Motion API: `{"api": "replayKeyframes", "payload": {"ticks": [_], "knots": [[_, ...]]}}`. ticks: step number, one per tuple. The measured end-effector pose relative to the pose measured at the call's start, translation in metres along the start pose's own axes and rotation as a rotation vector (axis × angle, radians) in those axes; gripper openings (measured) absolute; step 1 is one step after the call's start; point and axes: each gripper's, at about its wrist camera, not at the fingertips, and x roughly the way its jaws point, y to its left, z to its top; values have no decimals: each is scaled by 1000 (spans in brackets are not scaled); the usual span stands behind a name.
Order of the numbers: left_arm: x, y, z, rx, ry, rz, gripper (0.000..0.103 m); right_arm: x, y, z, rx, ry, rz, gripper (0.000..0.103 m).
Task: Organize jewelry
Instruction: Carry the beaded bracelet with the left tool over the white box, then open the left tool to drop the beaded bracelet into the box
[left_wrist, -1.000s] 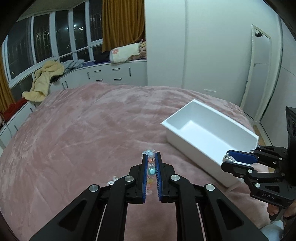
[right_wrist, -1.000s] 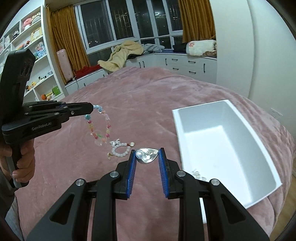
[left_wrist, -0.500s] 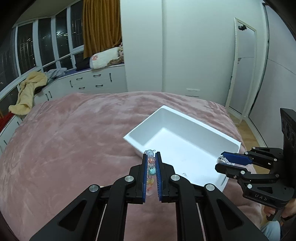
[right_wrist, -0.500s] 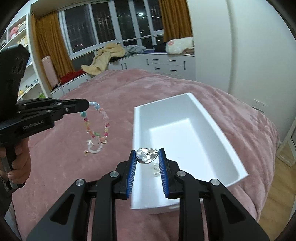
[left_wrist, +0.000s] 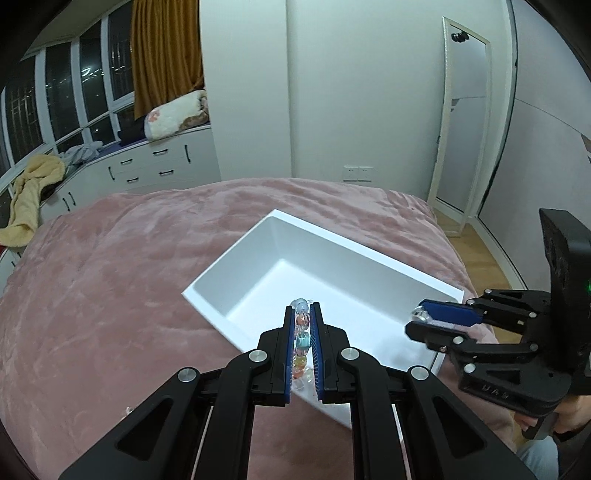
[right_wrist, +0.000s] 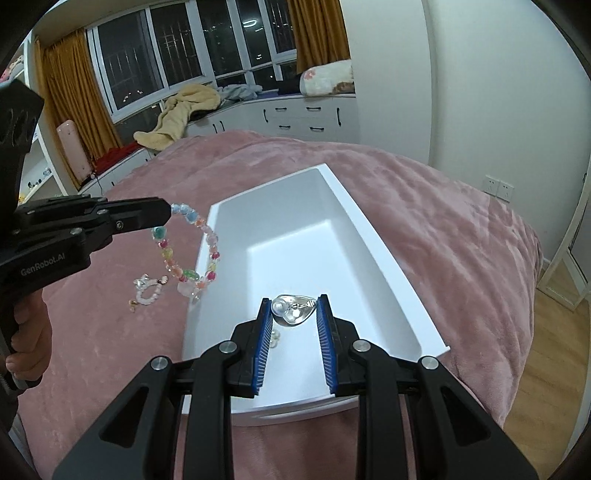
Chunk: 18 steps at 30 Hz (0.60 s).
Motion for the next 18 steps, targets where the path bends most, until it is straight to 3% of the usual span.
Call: {"api": "replayKeyframes", "payload": {"ticks": [15,16,18], "knots": [[54,-9,-1,0,59,-18,14,36,-10,-2,-27,44,-11,25],[55,-9,-3,2,61,-13,16,37,-8,-2,-30,46,-15,25],[57,-9,-5,1,59,-6,33,37,-8,-2,-32,42,-21,29]]}}
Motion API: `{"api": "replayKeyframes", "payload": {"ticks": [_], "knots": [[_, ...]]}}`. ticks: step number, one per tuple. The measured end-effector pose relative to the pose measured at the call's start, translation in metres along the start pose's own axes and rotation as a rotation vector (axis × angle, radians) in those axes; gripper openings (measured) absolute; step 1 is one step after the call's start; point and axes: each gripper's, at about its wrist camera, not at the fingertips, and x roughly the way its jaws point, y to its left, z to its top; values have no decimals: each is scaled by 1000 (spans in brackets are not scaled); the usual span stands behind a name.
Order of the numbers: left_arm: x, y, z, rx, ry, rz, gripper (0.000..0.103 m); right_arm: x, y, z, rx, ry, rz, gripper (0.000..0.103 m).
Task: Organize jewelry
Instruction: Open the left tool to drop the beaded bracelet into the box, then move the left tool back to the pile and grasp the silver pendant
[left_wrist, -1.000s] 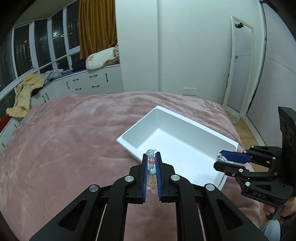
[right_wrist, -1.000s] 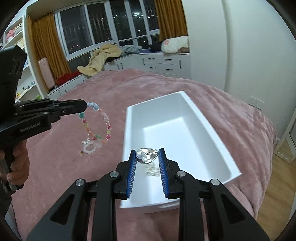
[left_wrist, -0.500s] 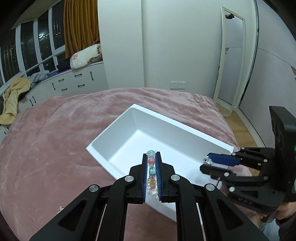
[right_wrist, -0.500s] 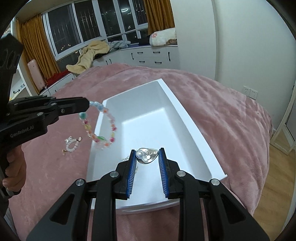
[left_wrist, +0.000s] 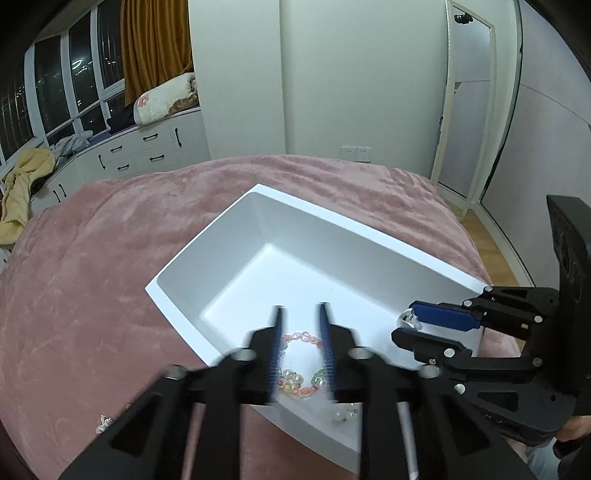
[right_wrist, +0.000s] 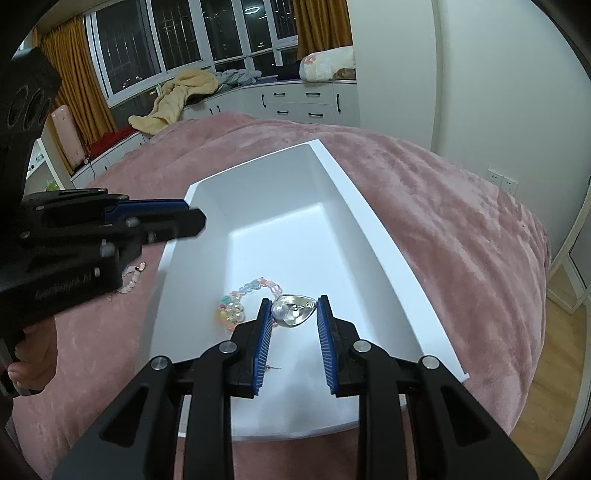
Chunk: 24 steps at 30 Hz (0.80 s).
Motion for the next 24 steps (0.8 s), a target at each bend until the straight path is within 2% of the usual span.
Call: {"api": "replayKeyframes", "payload": {"ticks": [1,2,3,4,5,6,10,12,15,18,24], "knots": [[0,0,0,-4,-1,0,35,-1,0,0,0,-7,6,32],[1,1,-2,-8,-2,1,40,-2,1,-1,-1,-17,12,40],[0,3,-3,-14,-4,4,49,-3,3,-2,-9,-28,7,57],[-1,4,-4,-21,-7,10,54,-3,3,-2,-11,-29,-13,69],[-2,7,-5,-28,-12,20,62,-4,5,-2,-15,-36,-37,75],[-3,11,-8,-39,-15,31,69,-5,5,-3,-11,-45,-36,75],[-6,28,-22,-74,-5,48,73,-9,7,-7,2,-58,-40,81],[-11,34,-31,-73,-5,70,80,-12,8,-7,3,-64,-42,86],[-22,46,-47,-83,-10,90,86,-18,12,-8,15,-79,-44,92],[-36,64,-65,-102,-17,120,90,-24,16,-7,17,-101,-41,94],[-62,108,-99,-160,-23,171,90,-35,46,-2,-32,-141,-9,96]]}}
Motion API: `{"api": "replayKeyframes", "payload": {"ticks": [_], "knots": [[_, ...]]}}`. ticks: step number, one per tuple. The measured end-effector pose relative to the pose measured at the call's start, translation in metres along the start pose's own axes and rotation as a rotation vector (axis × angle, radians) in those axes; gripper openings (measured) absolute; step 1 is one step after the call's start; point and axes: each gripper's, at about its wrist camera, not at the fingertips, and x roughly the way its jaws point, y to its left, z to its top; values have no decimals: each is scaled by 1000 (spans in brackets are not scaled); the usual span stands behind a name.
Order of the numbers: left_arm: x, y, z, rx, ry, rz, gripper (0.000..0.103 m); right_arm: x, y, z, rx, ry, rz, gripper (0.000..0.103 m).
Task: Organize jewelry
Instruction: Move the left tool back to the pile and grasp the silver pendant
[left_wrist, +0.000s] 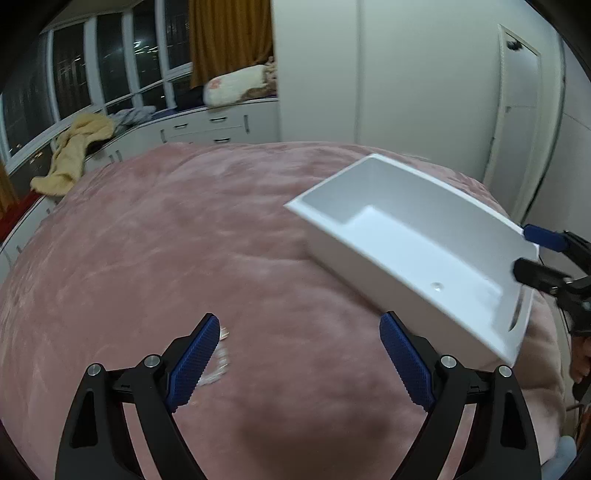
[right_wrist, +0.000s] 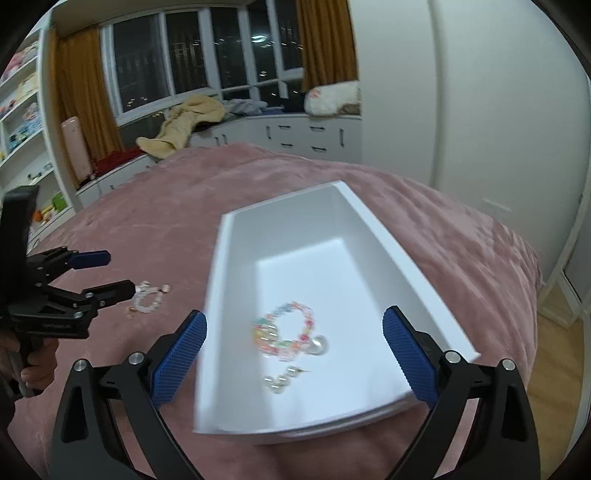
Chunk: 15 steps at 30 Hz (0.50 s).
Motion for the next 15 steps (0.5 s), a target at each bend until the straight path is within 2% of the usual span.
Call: {"api": "replayKeyframes", "payload": {"ticks": [4,12,15], "knots": [[-7,34,-14,-51,7,25,90,1,33,4,-35,-3,75,96],[-8,95,-37,-131,19,93,90,16,116,-1,-165,22,162,96],[0,109,-44,-150,37,98,84,31,147,-8,-225,46,182,96]]}}
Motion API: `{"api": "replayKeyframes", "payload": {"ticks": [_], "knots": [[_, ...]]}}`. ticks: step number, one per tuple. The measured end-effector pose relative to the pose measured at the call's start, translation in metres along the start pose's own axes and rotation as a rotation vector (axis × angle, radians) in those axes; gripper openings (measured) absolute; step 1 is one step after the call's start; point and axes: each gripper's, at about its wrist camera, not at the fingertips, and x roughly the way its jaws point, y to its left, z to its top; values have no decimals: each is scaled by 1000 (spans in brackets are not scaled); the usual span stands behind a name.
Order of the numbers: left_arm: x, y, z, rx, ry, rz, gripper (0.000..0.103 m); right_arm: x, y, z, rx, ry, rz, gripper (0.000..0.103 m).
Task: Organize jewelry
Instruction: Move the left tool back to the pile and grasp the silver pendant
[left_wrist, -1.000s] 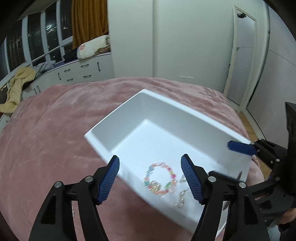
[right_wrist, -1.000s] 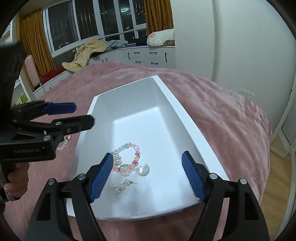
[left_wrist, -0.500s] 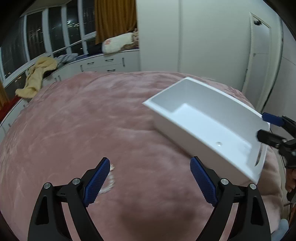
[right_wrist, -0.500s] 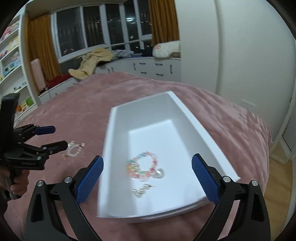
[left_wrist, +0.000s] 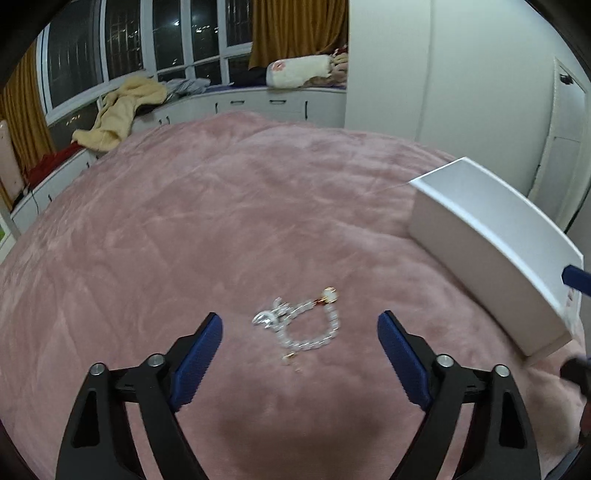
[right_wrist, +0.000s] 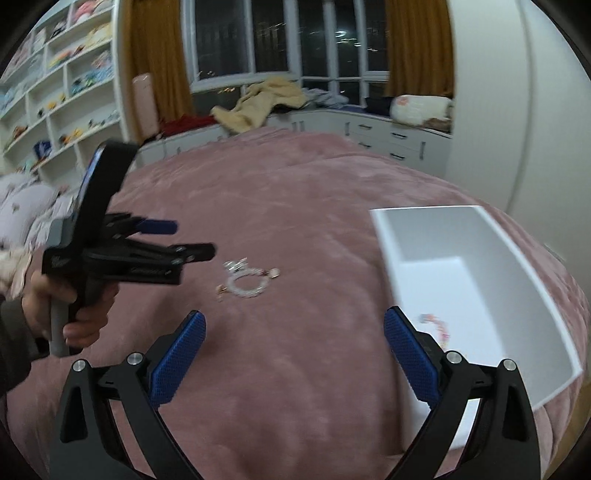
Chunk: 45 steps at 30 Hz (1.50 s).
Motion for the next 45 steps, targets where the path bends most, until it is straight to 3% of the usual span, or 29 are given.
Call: {"api": "replayKeyframes", "payload": {"ticks": [7,9,19,24,28,30,32,33,34,37,45], "knots": [[39,26,-11,-25,52,16,82,71,27,-2,63,115,84,95],[54,35,-13,-50,73,10,78,91,30,-1,82,129,88,92],[106,44,-9,-71,118,13,72,170,20,-5,150,171,148,88],[124,49,-10,-75,135,26,61,193,14,-5,201,166,153,86],[131,50,-15,-67,132,39,55,211,11,-6,197,203,124,73],[132,48,-18,-51,136,59,48,214,9,-6,200,202,90,52],[132,47,-17,-38,143,61,44,216,2,-5,223,198,94,39],[132,48,-17,-34,146,61,41,216,-1,-5,235,198,101,20],[131,48,-16,-29,151,64,38,216,-6,-5,253,198,110,14],[128,48,-13,-27,162,56,25,210,-12,-3,275,191,132,10],[115,38,-16,-9,157,58,25,198,-21,1,314,196,139,10]]}}
